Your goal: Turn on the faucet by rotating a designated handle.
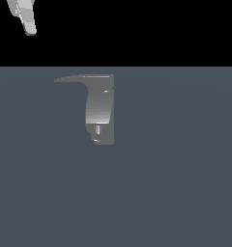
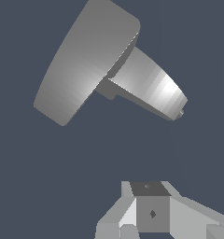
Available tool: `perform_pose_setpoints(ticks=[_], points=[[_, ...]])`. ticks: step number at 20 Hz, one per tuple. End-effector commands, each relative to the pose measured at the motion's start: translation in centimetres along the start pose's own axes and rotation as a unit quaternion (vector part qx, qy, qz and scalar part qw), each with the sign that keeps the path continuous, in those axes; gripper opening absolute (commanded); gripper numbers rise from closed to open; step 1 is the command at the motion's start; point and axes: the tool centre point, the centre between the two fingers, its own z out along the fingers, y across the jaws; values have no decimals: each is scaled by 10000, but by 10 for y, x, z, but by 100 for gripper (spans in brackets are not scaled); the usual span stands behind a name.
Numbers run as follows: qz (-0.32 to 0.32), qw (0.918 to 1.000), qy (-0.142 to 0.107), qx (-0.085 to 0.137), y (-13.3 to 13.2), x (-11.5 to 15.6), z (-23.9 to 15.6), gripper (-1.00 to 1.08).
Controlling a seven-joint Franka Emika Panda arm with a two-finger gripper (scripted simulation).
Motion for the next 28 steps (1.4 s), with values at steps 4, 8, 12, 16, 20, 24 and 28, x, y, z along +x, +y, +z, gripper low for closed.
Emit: perform_pose_setpoints(ticks=[4,8,12,16,20,24,28], points=[[484,9988,-26,7,-26,8,15,-100],[828,9966,-40,7,-44,15,26,-100],[1177,9930,-52,4,-61,24,37,-100],[1544,9880,-62,-2,-79,35,49,-100],[1941,9810,-70,-11,-97,48,62,-100],[2371,9715,-77,-22,-116,64,76,-100],[2766,9609,-85,-30,-132,80,89,-100]])
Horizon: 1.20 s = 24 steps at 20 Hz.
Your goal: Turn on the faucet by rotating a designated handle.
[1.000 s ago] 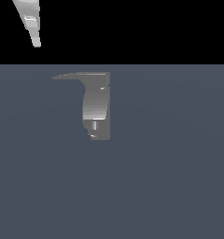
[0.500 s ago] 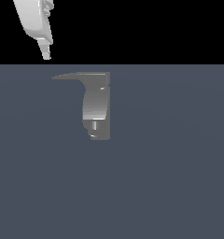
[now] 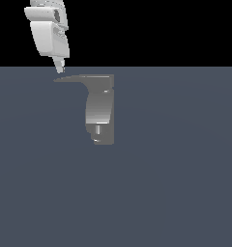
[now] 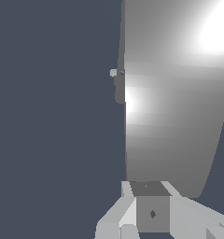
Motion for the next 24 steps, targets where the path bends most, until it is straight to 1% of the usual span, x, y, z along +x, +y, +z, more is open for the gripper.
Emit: perform_pose_setpoints(ticks=[1,7,12,17,24], points=[[253,9997,-1,-1,-14,4,8,-100],[710,9975,-17,-7,-38,14,21,-100],[941,9956,-30,-9,-50,20,27,-100],[1021,9948,-38,-9,-54,22,29,-100],[989,9951,-41,-8,-53,22,28,-100]])
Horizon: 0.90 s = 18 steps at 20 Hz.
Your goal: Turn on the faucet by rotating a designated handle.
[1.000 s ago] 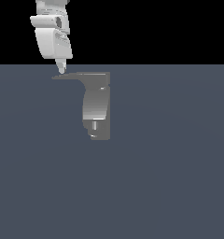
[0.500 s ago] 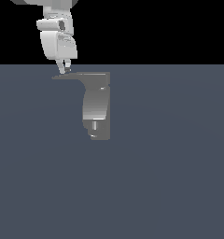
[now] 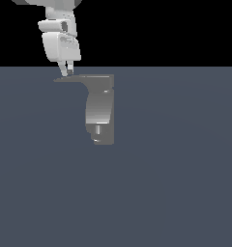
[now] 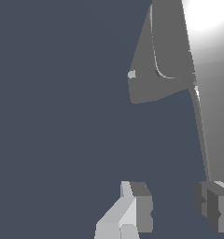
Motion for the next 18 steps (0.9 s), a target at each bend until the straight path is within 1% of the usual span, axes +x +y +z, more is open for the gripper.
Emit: perform_pose_setpoints(ticks=[1,2,18], points=[[39,9999,24,-104,0,7,17,-100],[-1,10000,2,1,0,0,0,-100],[15,10000,11,-38,41,1,6,-100]])
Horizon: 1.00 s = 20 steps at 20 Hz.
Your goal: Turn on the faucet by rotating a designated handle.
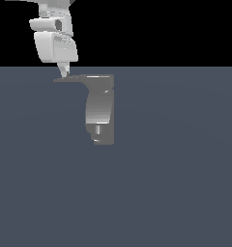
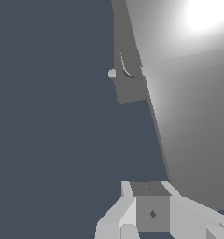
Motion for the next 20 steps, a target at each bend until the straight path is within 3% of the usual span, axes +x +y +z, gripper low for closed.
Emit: perform_pose_setpoints(ticks=[1,20], points=[[5,10000,16,-35,9,1,3,-100],[25,10000,27,-88,64,2,10,-100]])
